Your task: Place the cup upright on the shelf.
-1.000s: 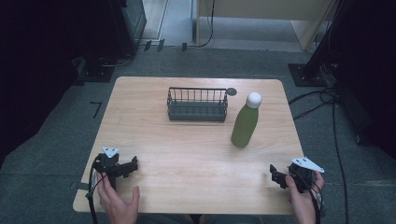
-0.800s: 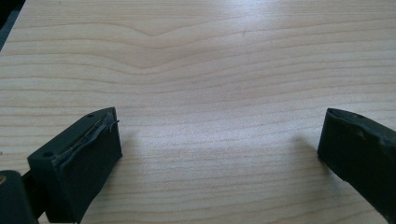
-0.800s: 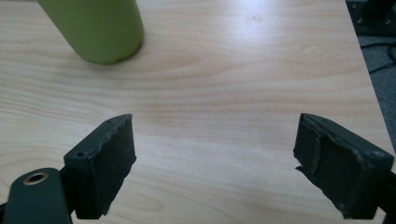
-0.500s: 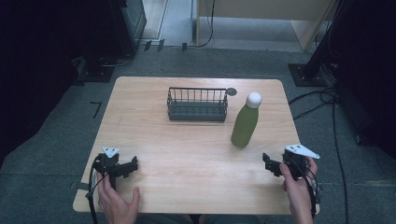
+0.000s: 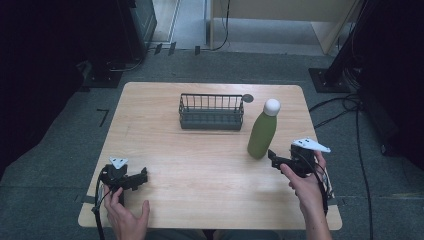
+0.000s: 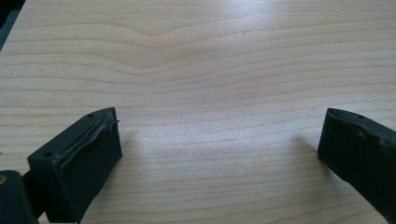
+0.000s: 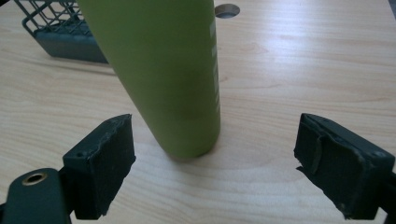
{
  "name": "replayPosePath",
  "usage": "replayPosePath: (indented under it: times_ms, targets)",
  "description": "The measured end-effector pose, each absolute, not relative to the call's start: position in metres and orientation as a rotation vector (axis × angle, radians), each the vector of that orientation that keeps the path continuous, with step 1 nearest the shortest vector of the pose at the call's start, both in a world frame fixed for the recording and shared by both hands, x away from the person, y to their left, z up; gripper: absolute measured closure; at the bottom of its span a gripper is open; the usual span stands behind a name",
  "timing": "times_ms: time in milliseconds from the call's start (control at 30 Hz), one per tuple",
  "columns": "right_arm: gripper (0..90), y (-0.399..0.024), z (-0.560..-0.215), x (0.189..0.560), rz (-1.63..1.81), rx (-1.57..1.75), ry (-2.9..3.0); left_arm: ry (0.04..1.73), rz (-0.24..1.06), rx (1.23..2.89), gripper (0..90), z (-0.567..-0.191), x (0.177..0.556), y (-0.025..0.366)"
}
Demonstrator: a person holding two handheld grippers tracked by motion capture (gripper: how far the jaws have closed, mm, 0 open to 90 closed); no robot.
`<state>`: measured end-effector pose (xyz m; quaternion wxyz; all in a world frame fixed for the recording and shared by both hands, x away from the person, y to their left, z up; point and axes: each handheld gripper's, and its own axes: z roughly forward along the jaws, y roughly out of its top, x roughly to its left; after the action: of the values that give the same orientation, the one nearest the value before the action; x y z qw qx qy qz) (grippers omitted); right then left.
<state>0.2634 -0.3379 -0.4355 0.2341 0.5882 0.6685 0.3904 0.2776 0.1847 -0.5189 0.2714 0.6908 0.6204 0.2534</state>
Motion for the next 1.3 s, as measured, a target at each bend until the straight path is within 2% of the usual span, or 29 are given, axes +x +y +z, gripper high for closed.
replayPosePath:
  times_ms: [600, 1300]
  targets:
    - [12.5, -0.312, -0.418, 0.295, 1.086, 1.563, 1.846, 1.671, 0.682, 1.858, 0.0, -0.519, 0.278, 0.185]
    - [14.6, -0.288, -0.42, 0.328, 1.067, 1.545, 1.825, 1.671, 0.682, 1.859, 0.0, -0.519, 0.278, 0.185]
